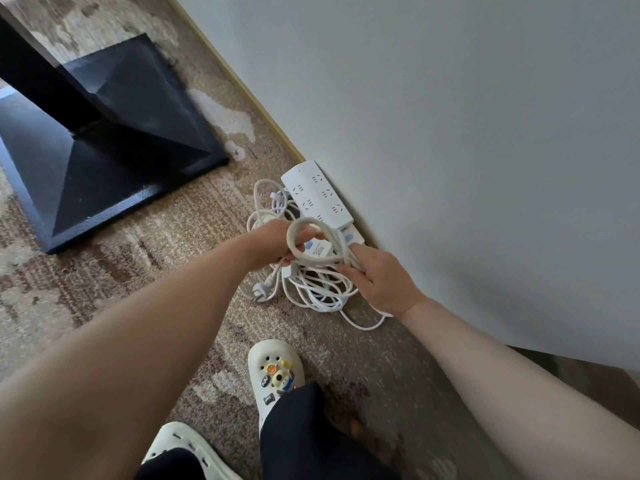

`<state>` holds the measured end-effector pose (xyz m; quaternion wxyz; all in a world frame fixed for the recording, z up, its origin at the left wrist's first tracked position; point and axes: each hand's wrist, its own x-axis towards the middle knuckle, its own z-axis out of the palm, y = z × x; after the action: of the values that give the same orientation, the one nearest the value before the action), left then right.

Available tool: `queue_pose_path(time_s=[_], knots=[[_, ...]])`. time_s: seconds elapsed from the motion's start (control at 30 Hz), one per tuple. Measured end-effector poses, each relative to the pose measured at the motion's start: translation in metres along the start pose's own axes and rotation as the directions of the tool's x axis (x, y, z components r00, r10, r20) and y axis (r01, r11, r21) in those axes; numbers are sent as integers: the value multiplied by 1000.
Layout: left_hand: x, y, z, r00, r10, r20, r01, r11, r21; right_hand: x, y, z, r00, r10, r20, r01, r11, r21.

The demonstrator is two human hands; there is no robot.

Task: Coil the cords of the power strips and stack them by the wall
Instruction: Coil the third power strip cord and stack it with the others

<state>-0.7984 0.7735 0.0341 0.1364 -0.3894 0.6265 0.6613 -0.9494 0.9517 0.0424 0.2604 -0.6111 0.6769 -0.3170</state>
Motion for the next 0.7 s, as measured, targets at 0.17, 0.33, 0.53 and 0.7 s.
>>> queue_pose_path(time_s=[0.17,0.33,0.53,0.7], knots=[[-10,-13,34,997,51,-58,-34,963,268,12,-3,4,982,178,-67,-179,984,-16],[-27,-7,51,989,145,26,-129,767,628,27,6,8,944,330,-7,-317,901,-295],[-47,5,28,965,257,47,-164,453,876,32,11,12,939,295,178,-139,797,-588],[-43,22,2,899,434,60,-164,207,964,25,12,6,902,324,285,-85,781,-618]])
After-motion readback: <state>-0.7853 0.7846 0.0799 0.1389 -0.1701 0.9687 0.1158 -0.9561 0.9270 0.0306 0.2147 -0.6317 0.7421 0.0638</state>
